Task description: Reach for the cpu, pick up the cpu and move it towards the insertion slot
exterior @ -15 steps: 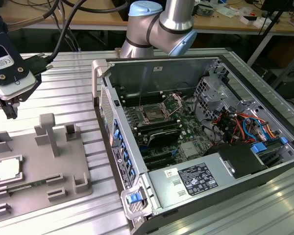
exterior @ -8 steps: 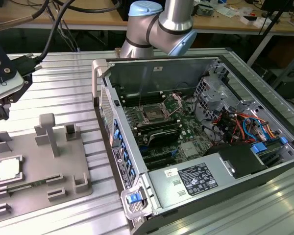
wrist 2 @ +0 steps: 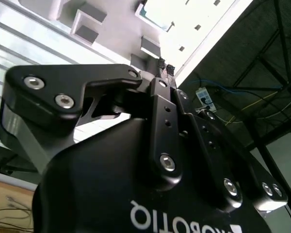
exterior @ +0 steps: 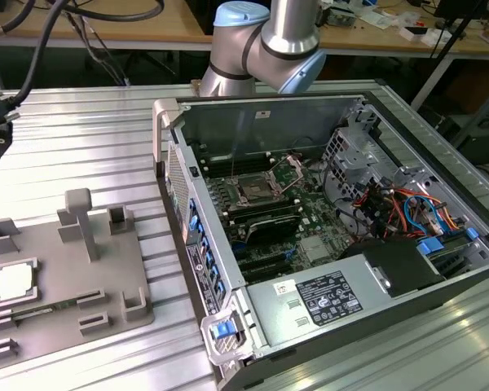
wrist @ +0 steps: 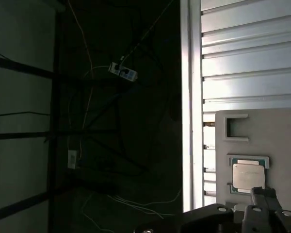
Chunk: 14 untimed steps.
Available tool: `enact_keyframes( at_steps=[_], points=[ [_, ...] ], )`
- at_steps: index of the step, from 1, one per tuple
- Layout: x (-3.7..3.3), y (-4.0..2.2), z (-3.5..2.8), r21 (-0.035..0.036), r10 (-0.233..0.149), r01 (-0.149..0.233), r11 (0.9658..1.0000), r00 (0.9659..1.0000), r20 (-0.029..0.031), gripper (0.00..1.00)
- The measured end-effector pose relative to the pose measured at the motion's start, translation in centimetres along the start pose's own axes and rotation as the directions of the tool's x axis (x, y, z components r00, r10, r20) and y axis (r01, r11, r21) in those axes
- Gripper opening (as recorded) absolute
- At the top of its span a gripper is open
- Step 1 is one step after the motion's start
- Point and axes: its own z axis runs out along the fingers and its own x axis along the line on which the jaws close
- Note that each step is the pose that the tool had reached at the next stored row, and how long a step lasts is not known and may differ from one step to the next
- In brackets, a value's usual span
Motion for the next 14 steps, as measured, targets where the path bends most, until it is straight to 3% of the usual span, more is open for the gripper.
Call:
enact_keyframes(
  at_steps=[1, 6, 7, 11, 14],
  points=[
    [0.07, 0.0, 0.0, 0.0, 0.0, 0.0, 1.0, 1.0, 0.0, 0.11],
    [0.08, 0.0, 0.0, 0.0, 0.0, 0.0, 1.0, 1.0, 0.0, 0.42],
    [0.08, 0.0, 0.0, 0.0, 0.0, 0.0, 1.0, 1.0, 0.0, 0.42],
    [0.09, 0.0, 0.0, 0.0, 0.0, 0.0, 1.0, 1.0, 0.0, 0.66],
    [0.09, 0.0, 0.0, 0.0, 0.0, 0.0, 1.0, 1.0, 0.0, 0.66]
  ],
)
